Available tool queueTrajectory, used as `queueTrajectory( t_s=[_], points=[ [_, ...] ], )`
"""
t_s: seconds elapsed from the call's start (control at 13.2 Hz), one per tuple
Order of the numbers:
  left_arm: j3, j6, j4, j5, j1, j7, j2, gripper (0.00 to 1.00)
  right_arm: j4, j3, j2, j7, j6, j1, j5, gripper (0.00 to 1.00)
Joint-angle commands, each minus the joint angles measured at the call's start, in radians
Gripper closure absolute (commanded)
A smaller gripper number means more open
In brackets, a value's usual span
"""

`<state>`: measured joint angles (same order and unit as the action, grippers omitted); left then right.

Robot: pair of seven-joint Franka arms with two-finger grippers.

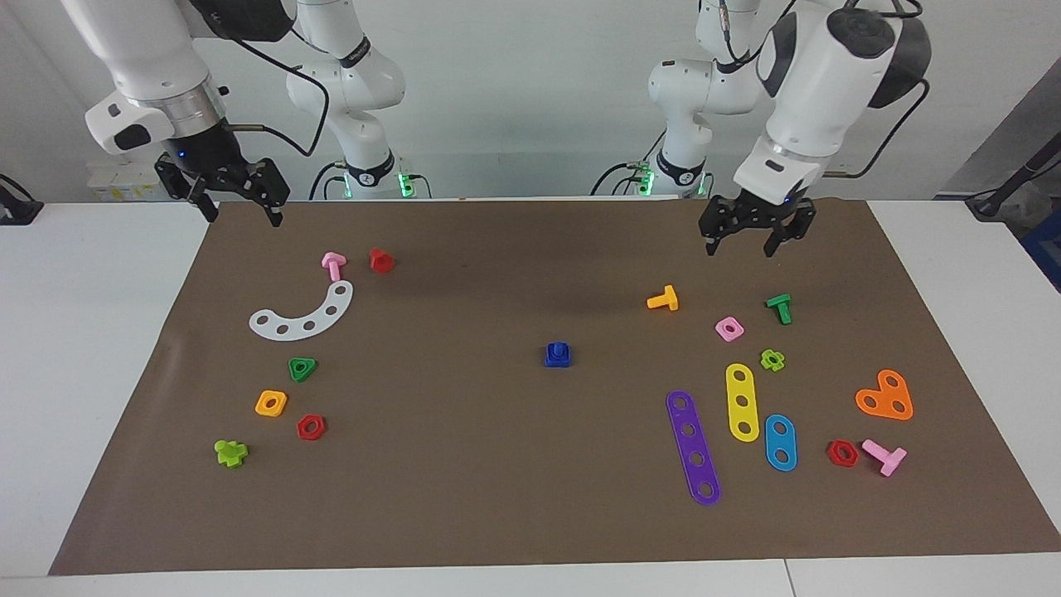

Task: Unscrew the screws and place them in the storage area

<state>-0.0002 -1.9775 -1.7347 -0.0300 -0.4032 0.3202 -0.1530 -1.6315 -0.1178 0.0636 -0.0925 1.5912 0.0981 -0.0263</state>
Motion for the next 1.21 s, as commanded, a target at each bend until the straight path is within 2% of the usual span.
queueTrajectory(
  t_s=[0.0,0.15,0.45,0.76,1.14],
  points=[
    [0.019,-0.075,0.004,-0.042,-0.055,0.034,-0.045,0.04,0.006,-0.003,-0.005,-0.007,0.007,0.000,-0.004,0.00],
    [0.020,-0.186,0.013,-0.042,-0.118,0.135,-0.127,0.04,0.006,-0.003,-0.005,-0.007,0.013,-0.003,-0.001,0.00],
    [0.023,-0.338,0.044,-0.031,-0.187,0.145,-0.285,0.06,0.005,-0.003,-0.005,-0.007,0.012,-0.004,0.000,0.00],
    [0.020,-0.388,0.021,-0.010,-0.204,0.132,-0.316,0.09,0.005,-0.003,-0.005,-0.006,0.012,-0.006,0.000,0.00],
    [0.019,-0.374,-0.011,0.024,-0.223,0.097,-0.324,0.19,0.006,-0.003,-0.004,-0.006,0.010,-0.008,0.000,0.00]
  ],
)
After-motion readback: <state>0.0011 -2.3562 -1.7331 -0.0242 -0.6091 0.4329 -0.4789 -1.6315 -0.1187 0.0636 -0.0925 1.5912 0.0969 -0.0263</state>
